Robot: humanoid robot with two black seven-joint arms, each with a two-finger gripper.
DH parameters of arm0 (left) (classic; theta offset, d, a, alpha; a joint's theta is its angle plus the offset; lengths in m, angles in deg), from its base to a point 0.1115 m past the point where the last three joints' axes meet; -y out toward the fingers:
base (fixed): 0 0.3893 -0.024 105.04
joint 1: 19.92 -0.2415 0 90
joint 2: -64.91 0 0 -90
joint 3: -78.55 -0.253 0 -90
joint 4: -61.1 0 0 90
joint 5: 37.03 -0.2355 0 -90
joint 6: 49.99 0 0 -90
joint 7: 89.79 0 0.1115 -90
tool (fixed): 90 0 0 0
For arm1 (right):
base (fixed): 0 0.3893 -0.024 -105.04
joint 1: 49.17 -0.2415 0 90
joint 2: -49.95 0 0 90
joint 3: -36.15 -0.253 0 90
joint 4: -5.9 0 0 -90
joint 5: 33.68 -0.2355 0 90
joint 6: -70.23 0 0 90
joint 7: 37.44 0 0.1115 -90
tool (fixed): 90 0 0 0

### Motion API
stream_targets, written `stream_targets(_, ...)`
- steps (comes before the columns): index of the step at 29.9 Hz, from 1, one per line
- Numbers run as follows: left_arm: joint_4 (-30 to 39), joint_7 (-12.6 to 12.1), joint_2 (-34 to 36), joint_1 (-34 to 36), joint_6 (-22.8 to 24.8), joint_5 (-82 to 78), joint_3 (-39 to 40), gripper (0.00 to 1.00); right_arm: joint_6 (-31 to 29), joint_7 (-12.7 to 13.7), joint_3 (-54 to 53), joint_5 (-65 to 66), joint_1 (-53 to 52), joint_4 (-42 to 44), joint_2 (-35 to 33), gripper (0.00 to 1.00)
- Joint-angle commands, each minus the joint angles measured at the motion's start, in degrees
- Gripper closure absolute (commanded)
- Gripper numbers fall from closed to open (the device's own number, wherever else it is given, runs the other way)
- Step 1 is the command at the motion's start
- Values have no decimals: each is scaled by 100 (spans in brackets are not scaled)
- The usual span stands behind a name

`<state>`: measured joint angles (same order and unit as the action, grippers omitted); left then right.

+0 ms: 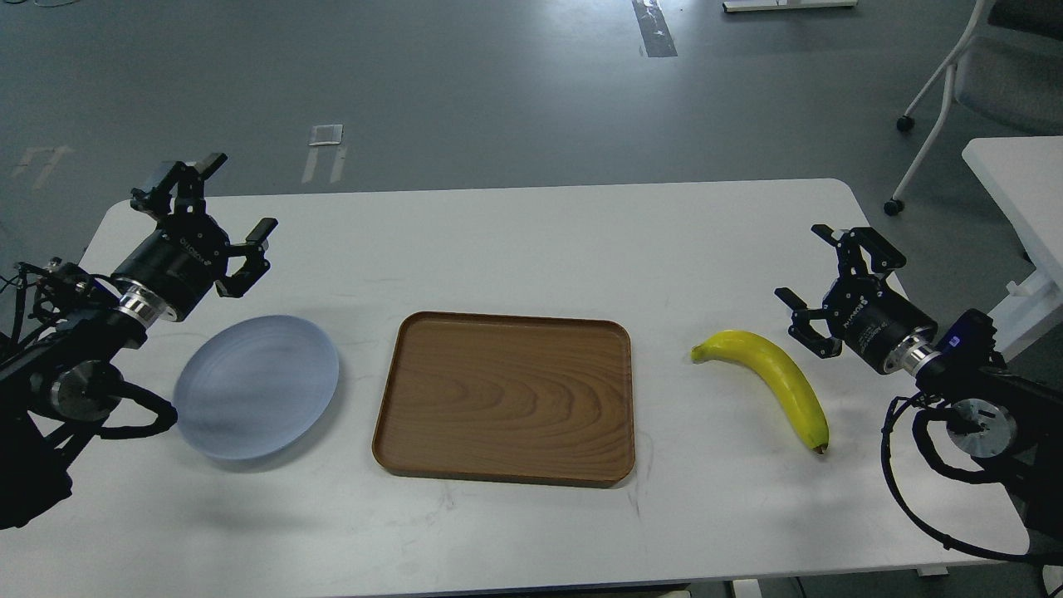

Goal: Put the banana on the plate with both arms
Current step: 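Move the left gripper toward the pale blue plate's rim, then lower the left gripper and grasp the plate's rim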

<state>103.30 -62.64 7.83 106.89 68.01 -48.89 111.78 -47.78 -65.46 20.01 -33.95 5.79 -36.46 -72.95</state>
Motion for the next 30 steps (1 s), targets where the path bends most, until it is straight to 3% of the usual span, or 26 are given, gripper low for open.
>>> stream_targets(1, 507, 85, 345, 203, -1, -1006, -19, 0, 0, 2, 6, 1, -12, 0, -6, 0)
stream_targets(11, 1922, 85, 1382, 512, -1, -5329, -1, 0, 0, 2, 15, 1, -65, -18, -15, 0)
stream_targets(16, 2284, 85, 1831, 459, -1, -7448, -54, 0, 0, 2, 50, 10, -91, -18, -103, 0)
stream_targets(19, 2214, 85, 2069, 424, -1, -8593, -334, 0, 0, 2, 50, 19, -91, -35, -103, 0)
stream_targets(21, 2118, 85, 2262, 424, -303, -8894, -676, 0, 0, 2, 59, 19, -82, -44, -103, 0)
stream_targets(27, 1337, 85, 2290, 433, -1173, -8869, -1767, 2, 0, 2, 68, 36, -73, -44, -94, 0)
stream_targets(30, 1081, 85, 2141, 424, -1263, -8808, -1899, 5, 0, 2, 68, 36, -73, -44, -85, 0)
